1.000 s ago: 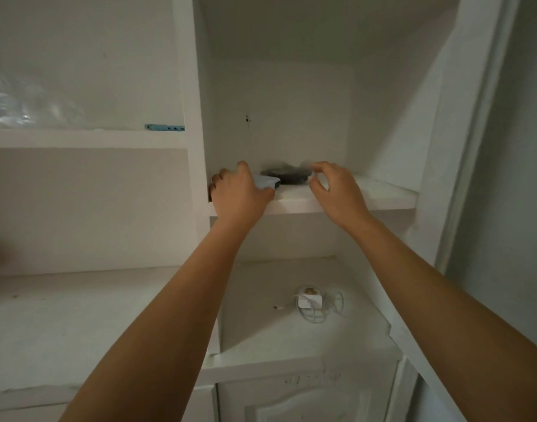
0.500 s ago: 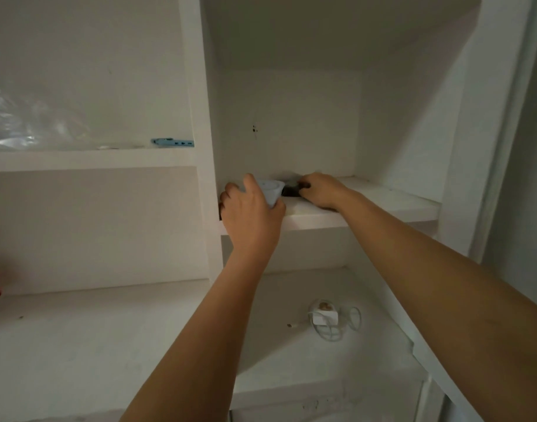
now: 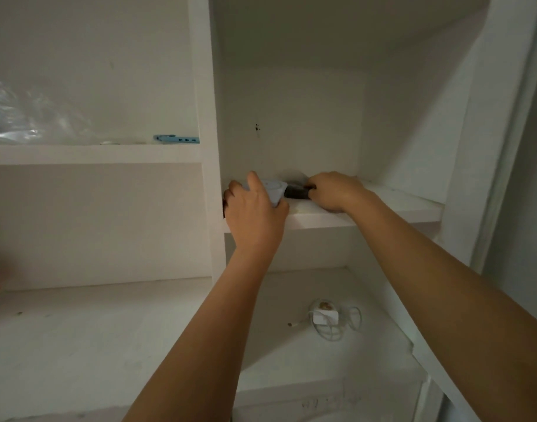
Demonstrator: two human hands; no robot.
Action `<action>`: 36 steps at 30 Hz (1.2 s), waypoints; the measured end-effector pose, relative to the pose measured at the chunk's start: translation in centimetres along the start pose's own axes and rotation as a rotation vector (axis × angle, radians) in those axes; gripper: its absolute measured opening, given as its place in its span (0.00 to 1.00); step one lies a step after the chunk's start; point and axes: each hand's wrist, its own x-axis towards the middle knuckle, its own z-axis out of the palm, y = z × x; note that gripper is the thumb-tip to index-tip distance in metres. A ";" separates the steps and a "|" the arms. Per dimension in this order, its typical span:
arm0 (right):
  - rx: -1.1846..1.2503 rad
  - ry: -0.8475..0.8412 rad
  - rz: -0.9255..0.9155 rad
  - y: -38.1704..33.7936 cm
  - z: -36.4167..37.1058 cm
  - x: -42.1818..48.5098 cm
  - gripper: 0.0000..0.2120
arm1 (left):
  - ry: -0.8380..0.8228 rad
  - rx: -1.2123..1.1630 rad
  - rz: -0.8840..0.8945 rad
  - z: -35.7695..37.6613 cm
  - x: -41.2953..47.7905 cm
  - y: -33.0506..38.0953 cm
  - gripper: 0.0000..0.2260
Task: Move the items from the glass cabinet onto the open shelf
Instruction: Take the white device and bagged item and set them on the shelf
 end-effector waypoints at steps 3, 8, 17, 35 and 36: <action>-0.019 0.058 -0.026 0.2 -0.2 -1.8 0.14 | -0.010 -0.006 -0.005 0.0 0.0 0.0 0.25; 0.027 0.230 -0.037 0.5 -0.1 -5.1 0.13 | -0.011 -0.023 -0.011 -0.3 -0.1 0.0 0.26; -0.012 0.342 -0.003 0.6 0.3 -8.7 0.15 | -0.023 -0.077 -0.025 -0.5 0.0 0.0 0.30; 0.010 0.445 0.030 0.6 1.1 -11.1 0.21 | 0.010 -0.140 -0.008 -0.7 -0.3 -0.2 0.30; 0.008 0.479 0.026 0.8 1.4 -11.3 0.21 | 0.011 -0.153 -0.005 -0.7 -0.4 -0.2 0.30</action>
